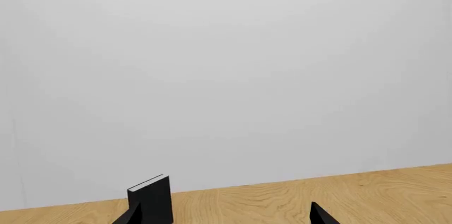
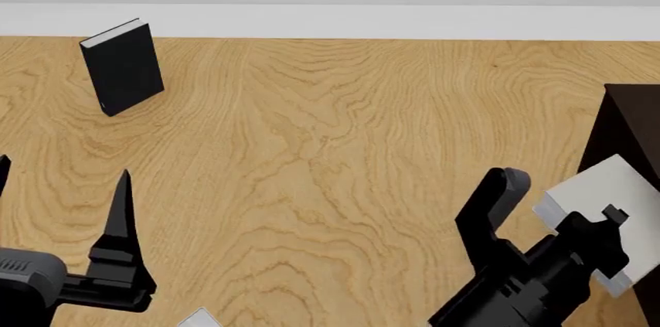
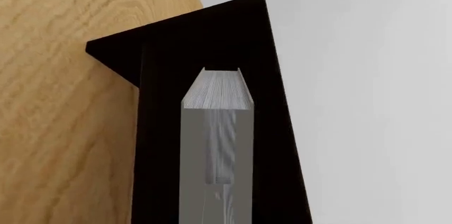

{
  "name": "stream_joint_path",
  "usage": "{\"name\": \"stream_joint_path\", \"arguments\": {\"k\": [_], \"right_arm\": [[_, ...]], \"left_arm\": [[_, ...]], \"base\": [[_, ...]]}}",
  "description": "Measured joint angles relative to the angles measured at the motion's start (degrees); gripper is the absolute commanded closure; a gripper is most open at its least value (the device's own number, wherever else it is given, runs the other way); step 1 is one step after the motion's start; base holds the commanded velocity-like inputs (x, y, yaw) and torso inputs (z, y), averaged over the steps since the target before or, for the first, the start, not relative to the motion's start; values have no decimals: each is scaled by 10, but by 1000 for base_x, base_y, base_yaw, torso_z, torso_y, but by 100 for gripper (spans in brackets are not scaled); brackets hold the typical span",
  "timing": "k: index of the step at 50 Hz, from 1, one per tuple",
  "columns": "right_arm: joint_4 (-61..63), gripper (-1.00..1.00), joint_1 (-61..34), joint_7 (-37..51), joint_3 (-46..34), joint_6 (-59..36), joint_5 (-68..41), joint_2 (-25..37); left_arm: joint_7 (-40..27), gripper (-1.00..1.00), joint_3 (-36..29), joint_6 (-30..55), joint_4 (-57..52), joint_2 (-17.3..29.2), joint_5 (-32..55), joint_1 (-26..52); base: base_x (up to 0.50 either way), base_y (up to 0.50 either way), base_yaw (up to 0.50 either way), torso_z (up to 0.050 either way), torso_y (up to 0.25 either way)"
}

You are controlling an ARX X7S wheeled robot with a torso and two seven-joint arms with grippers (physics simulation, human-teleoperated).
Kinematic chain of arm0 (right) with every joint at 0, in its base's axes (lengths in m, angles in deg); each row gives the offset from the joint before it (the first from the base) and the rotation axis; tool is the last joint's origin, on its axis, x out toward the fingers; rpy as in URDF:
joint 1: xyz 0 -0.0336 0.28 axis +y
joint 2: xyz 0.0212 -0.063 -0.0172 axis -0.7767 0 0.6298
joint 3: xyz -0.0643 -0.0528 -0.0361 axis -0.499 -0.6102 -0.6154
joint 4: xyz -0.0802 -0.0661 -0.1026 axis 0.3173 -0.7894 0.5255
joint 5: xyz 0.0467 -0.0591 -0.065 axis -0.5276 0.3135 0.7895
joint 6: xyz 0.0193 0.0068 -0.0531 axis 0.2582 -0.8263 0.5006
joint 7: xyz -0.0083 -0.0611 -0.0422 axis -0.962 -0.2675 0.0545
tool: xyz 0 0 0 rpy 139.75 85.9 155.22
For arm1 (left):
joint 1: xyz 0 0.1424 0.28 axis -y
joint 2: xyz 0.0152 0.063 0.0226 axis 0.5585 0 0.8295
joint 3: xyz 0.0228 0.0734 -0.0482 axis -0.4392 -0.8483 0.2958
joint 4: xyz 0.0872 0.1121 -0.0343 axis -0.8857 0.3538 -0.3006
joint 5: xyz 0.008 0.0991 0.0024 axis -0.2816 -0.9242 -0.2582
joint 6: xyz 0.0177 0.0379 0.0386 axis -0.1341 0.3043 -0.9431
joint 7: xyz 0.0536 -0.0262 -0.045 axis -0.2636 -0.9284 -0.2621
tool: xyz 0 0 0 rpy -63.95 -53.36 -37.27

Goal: Pick up the book on the right and place it on the cabinet shelf.

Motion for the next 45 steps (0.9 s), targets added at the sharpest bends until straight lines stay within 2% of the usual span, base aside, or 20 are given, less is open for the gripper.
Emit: {"name": "stream_joint_path", "arguments": {"k": [12,19,45], "right_arm": [[-195,100,-9,-60,-14,104,37,-67],[-275,100,-11,-86,4,144,67,-94],[-351,100,2,-131,186,162,260,-114]], "left_arm": [[-1,-100,1,-5,2,2,2,-2],[-2,-100,2,-7,3,3,3,-3],[-3,-100,5,-18,18,5,6,-2]], "base": [[0,0,0,0,2],[0,0,0,0,1],[0,0,0,0,1]]}}
